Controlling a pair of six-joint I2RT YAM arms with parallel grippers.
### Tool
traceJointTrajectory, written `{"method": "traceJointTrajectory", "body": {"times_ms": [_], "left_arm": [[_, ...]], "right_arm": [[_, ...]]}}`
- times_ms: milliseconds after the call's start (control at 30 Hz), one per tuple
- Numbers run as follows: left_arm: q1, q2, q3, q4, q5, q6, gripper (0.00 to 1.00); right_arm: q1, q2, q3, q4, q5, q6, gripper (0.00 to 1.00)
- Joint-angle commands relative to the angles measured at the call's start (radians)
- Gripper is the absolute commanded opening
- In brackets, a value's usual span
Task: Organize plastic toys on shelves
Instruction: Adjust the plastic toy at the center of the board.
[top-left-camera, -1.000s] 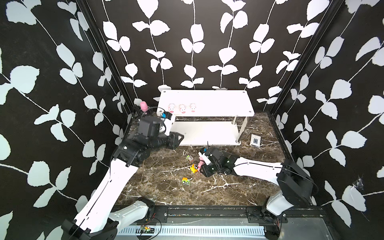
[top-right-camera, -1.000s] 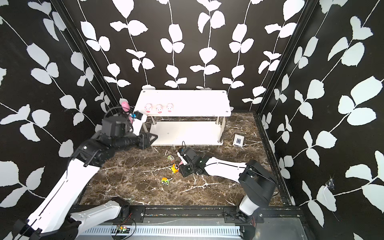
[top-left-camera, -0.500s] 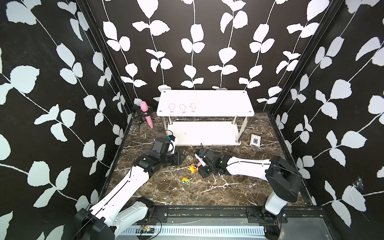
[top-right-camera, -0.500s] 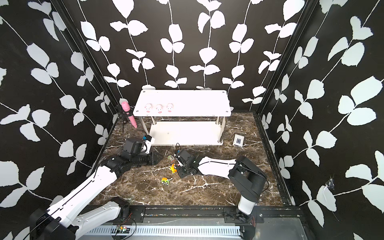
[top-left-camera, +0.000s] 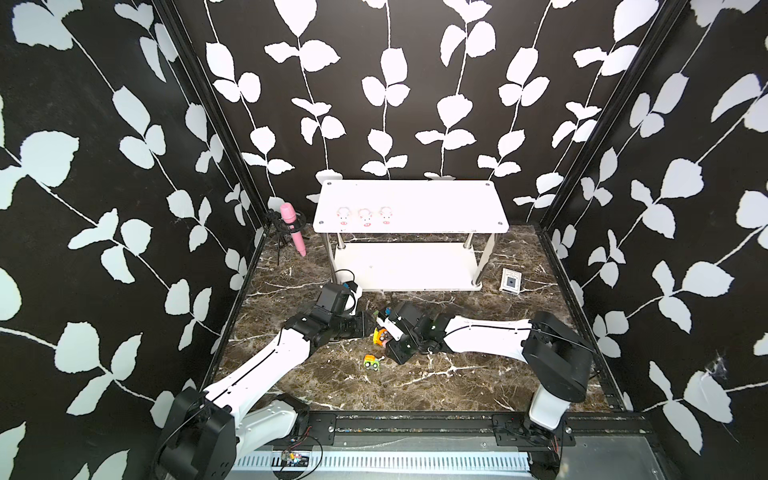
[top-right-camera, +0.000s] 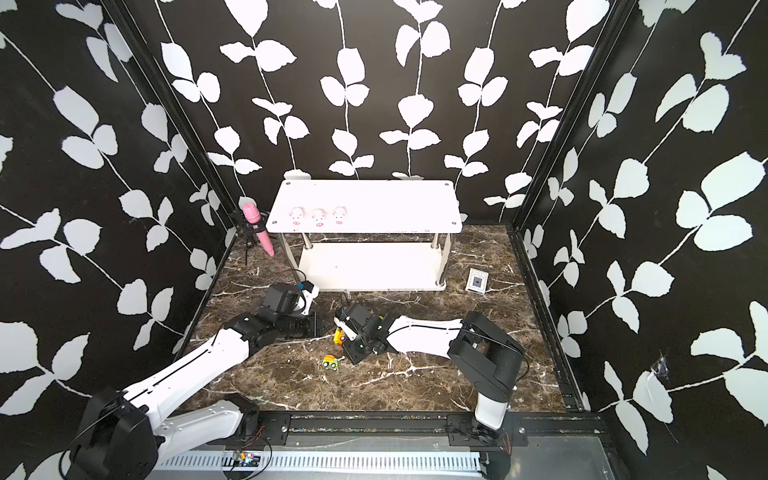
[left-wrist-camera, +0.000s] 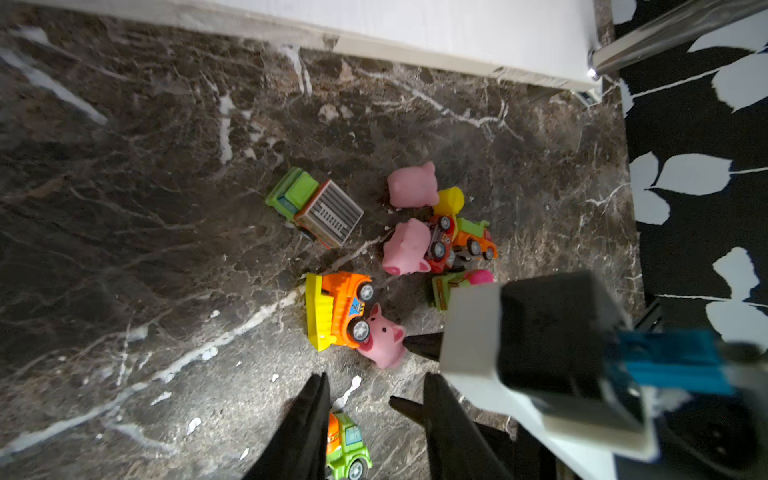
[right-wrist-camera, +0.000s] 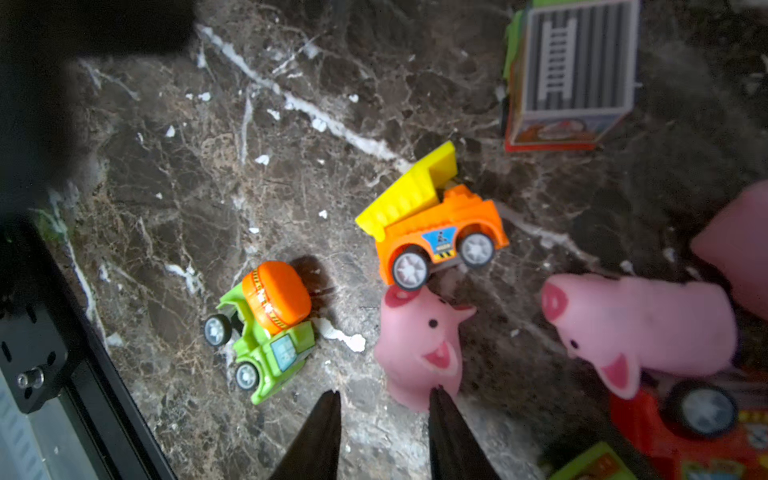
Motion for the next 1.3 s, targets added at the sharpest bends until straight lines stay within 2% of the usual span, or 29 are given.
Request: {"method": "traceJointTrajectory", "body": {"times_ms": [0, 233, 467, 700, 867, 1000, 1267], "left_arm": [[-0.035, 0.034, -0.015, 0.068, -0.002, -0.007, 0.39], [-0.106, 0.164, 0.016, 0.127, -0.007, -0.006, 0.37], [-0.121, 0.244, 0.058, 0.143, -0.045, 0.004, 0.34], [-0.124, 0.295, 0.078, 0.151, -0.056, 0.008, 0.34], [-0.131, 0.321, 0.077, 0.132, -0.06, 0.021, 0.33], [-0.149, 0.32, 0.073, 0.111, -0.067, 0.025, 0.28], [-0.158, 0.317, 0.056, 0.072, -0.099, 0.03, 0.27]], "right_arm": [[0.016, -0.014, -0.019, 0.024, -0.073, -0.014, 0.39], [0.016, -0.097, -0.113, 0.103, -0.056, 0.026, 0.4], [0.016, -0.124, -0.196, 0.185, -0.03, 0.097, 0.33], [0.018, -0.083, -0.193, 0.212, -0.007, 0.135, 0.24], [0.018, -0.055, -0.179, 0.21, 0.065, 0.172, 0.16], [0.019, -0.048, -0.176, 0.211, 0.097, 0.191, 0.14], [0.016, -0.03, -0.151, 0.177, 0.17, 0.218, 0.14]]}}
